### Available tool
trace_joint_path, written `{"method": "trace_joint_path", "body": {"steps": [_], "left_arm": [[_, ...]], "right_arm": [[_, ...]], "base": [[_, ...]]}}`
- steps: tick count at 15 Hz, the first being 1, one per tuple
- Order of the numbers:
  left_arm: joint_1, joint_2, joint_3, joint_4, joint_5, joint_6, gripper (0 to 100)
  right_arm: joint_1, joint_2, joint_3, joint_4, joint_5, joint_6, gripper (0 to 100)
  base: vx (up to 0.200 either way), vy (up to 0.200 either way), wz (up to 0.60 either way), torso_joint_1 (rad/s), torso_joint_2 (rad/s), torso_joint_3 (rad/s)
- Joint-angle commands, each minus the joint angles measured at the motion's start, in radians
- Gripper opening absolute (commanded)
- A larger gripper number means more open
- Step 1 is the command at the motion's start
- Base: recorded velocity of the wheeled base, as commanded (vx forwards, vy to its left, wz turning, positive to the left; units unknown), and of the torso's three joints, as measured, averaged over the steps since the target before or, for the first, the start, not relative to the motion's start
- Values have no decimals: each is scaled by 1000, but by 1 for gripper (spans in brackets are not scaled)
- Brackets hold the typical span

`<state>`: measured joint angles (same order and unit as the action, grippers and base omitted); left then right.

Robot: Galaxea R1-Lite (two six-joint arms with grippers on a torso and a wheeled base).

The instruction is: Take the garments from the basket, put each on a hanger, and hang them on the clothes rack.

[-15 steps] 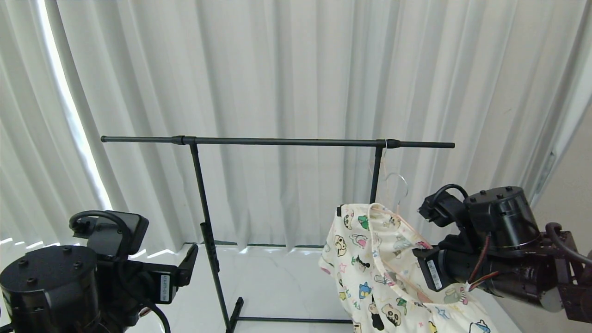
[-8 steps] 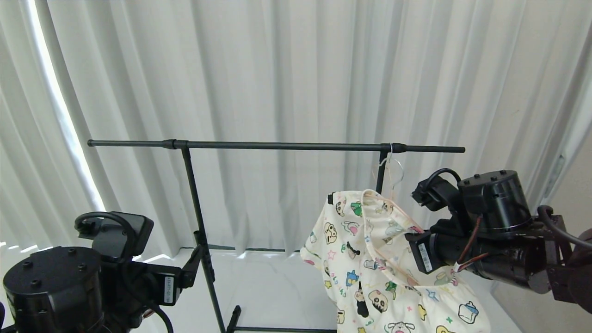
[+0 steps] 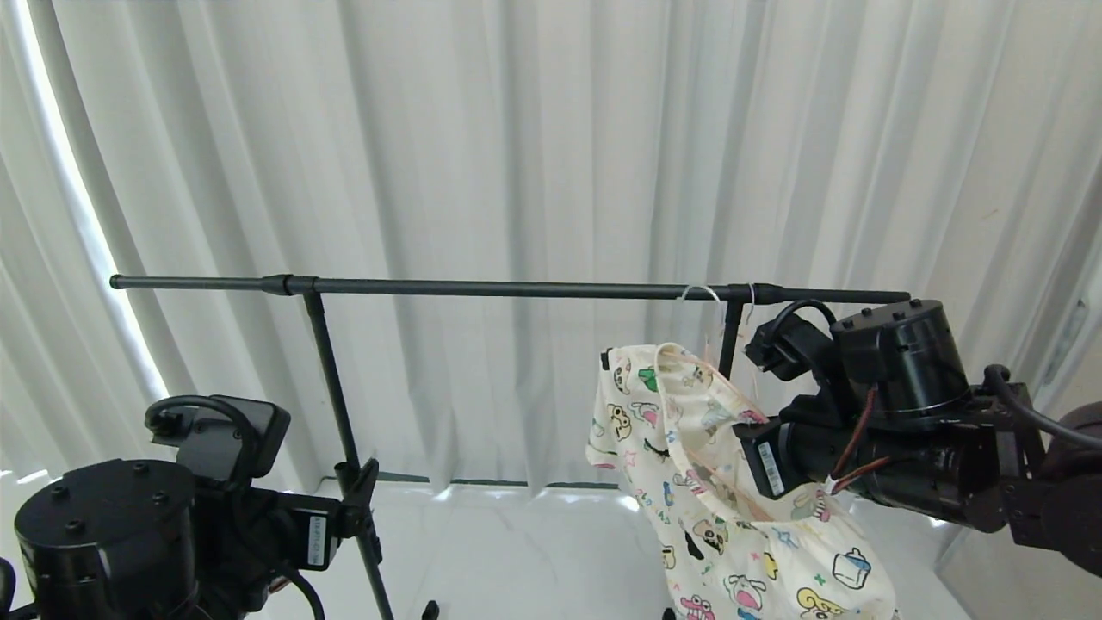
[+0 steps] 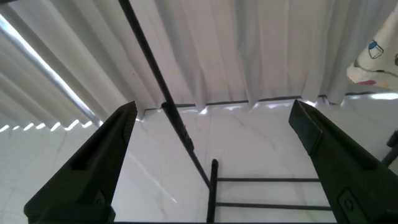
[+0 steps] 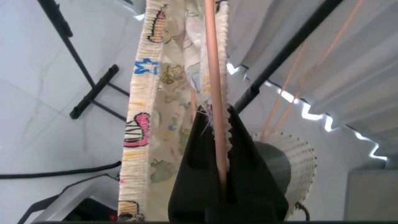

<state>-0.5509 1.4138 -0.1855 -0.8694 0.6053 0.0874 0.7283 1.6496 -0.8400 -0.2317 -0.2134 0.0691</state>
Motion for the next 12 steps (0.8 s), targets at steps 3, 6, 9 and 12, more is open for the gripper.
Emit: {"method": "trace_joint_path", "body": {"steps": [3, 6, 9, 12], "left_arm": [[0, 4, 1, 0, 1, 0, 100], [-9, 10, 0, 0, 1, 0, 100], [-27, 25, -2, 0, 1, 0, 100], [-26, 30, -12, 0, 1, 0, 100]], "right_arm": [[8, 41, -59, 26, 0, 0, 0], [6, 47, -64, 29, -1, 0, 0], [6, 47, -64, 40, -3, 0, 0], [-27, 70, -68, 40, -1, 0, 0]], "base": [[200, 0, 0, 4, 1, 2], [200, 0, 0, 5, 2, 1], [0, 0, 0, 0, 0, 0], [0, 0, 0, 0, 0, 0]]}}
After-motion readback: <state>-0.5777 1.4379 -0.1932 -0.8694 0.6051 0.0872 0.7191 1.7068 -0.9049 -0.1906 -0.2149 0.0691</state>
